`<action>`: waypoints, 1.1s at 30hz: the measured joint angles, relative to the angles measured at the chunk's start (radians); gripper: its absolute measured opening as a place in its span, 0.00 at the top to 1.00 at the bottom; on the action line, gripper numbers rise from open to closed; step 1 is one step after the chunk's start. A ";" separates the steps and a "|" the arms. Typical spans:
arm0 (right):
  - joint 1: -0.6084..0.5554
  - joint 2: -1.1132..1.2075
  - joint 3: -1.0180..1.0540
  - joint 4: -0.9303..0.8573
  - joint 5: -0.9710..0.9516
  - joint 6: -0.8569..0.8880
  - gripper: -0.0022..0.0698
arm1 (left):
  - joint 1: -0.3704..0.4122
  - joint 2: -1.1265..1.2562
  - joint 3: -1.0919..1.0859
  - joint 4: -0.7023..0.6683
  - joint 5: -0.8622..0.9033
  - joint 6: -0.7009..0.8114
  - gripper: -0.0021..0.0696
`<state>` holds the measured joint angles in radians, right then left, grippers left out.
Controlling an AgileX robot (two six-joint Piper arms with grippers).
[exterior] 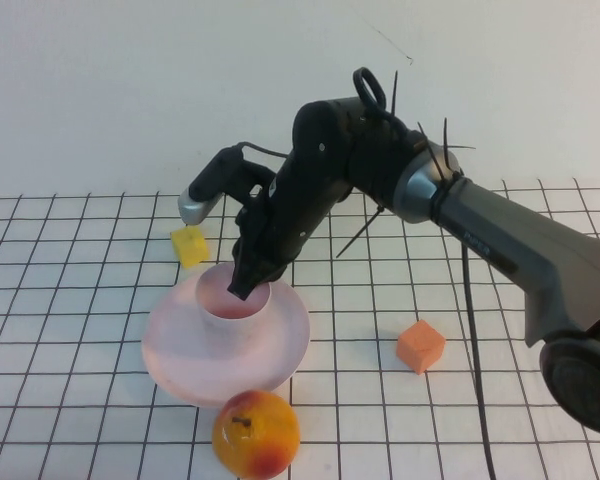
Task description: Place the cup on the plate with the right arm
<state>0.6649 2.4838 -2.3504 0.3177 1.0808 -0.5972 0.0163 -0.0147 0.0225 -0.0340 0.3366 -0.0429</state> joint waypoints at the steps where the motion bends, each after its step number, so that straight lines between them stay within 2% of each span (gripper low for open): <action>1: 0.000 0.006 0.000 0.000 -0.001 0.000 0.93 | 0.000 0.000 0.000 0.000 0.000 0.000 0.98; 8: 0.000 0.014 0.000 0.009 -0.008 -0.015 0.90 | 0.000 0.000 0.000 0.000 0.000 0.000 0.97; 10: 0.000 0.014 0.000 0.009 -0.010 -0.015 0.83 | 0.000 0.000 0.000 0.000 0.000 0.000 0.98; 15: 0.000 0.015 -0.004 0.011 -0.011 -0.015 0.57 | 0.000 0.000 0.000 0.000 0.000 0.000 0.98; 19: 0.000 0.013 -0.043 0.011 0.026 -0.004 0.53 | 0.000 0.000 0.000 0.000 0.000 0.000 0.98; 23: 0.000 -0.022 -0.113 0.009 0.092 0.002 0.54 | 0.000 0.000 0.000 0.000 0.000 0.000 0.97; 27: 0.000 -0.122 -0.165 -0.006 0.147 0.002 0.60 | 0.000 0.000 0.000 0.000 0.000 0.000 0.97; 29: 0.000 -0.191 -0.171 -0.028 0.158 0.002 0.67 | 0.000 0.000 0.000 0.000 0.000 0.000 0.97; 33: 0.000 -0.354 -0.179 -0.135 0.170 0.002 0.89 | 0.000 0.000 0.000 0.000 0.000 0.000 0.97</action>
<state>0.6649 2.1300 -2.5299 0.1831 1.2510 -0.5951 0.0163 -0.0147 0.0225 -0.0340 0.3366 -0.0429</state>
